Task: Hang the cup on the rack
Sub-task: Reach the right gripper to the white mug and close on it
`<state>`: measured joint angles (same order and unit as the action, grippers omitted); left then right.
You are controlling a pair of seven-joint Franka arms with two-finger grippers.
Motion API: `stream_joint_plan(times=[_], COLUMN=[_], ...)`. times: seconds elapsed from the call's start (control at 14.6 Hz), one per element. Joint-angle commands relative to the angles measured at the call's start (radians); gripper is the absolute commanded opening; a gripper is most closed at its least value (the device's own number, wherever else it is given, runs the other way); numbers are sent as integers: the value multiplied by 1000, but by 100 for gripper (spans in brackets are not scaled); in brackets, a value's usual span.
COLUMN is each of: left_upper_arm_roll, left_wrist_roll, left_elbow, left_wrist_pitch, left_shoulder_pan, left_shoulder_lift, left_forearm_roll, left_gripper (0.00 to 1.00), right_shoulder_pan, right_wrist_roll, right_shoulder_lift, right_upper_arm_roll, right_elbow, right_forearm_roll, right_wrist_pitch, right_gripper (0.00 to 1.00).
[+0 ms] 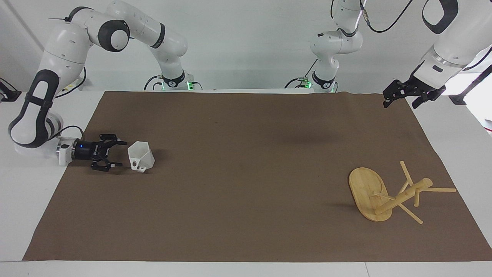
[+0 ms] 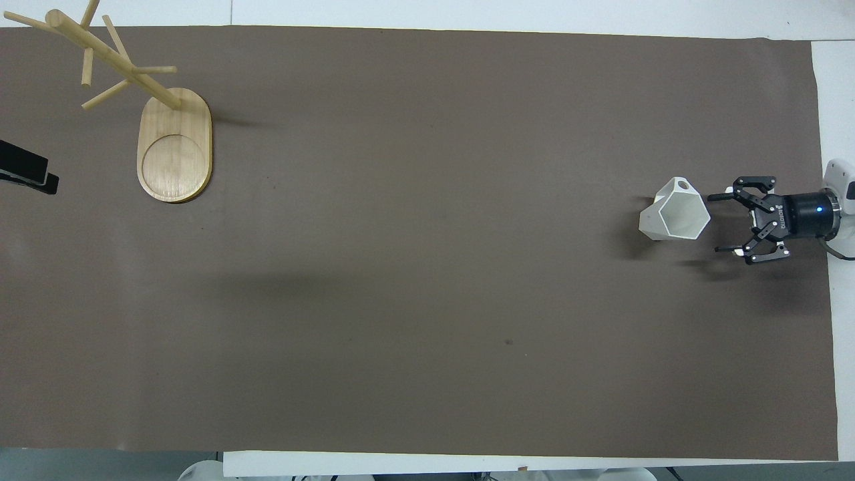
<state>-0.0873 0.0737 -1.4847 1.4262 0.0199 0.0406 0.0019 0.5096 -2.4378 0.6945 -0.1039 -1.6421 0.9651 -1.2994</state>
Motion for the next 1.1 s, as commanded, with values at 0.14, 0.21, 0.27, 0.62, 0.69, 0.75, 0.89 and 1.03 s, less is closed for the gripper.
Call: stream_joint_plan(times=[0.14,0.21,0.27,0.62,0.69,0.75,0.89,1.03], left_upper_arm_roll=[0,0,0,0,0,0,1,0], left_wrist_roll=[-9,-9,-9,-9,-9,-9,-9,-9], left_elbow=[-19,-19,-19,-19,-19,-19,-19,-19], left_wrist_pitch=[-1,-1,-1,-1,-1,-1,-1,-1], left_shoulder_pan=[0,0,0,0,0,0,0,0], left_shoulder_lift=[-16,-16,-16,-16,-16,-16,-16,-16], left_forearm_roll=[17,17,17,17,17,17,17,17], left_gripper=[100,100,100,100,100,100,100,100], right_shoulder_pan=[3,3,3,1,0,0,-3,-11], right_wrist_roll=[-75,-84,-89,-95,-93,-93,-93,-93], right_shoulder_lift=[-6,-7,-7,-13,-13,-15,-15,-15], right_upper_arm_roll=[9,9,9,9,9,9,9,9], right_elbow=[-36,-45,-47,-90,-93,-93,-94,-96], right_forearm_roll=[24,24,24,34,41,52,53,57], right_wrist_pitch=[12,9,6,-27,-31,-31,-32,-38], right_gripper=[100,100,100,100,100,100,100,100])
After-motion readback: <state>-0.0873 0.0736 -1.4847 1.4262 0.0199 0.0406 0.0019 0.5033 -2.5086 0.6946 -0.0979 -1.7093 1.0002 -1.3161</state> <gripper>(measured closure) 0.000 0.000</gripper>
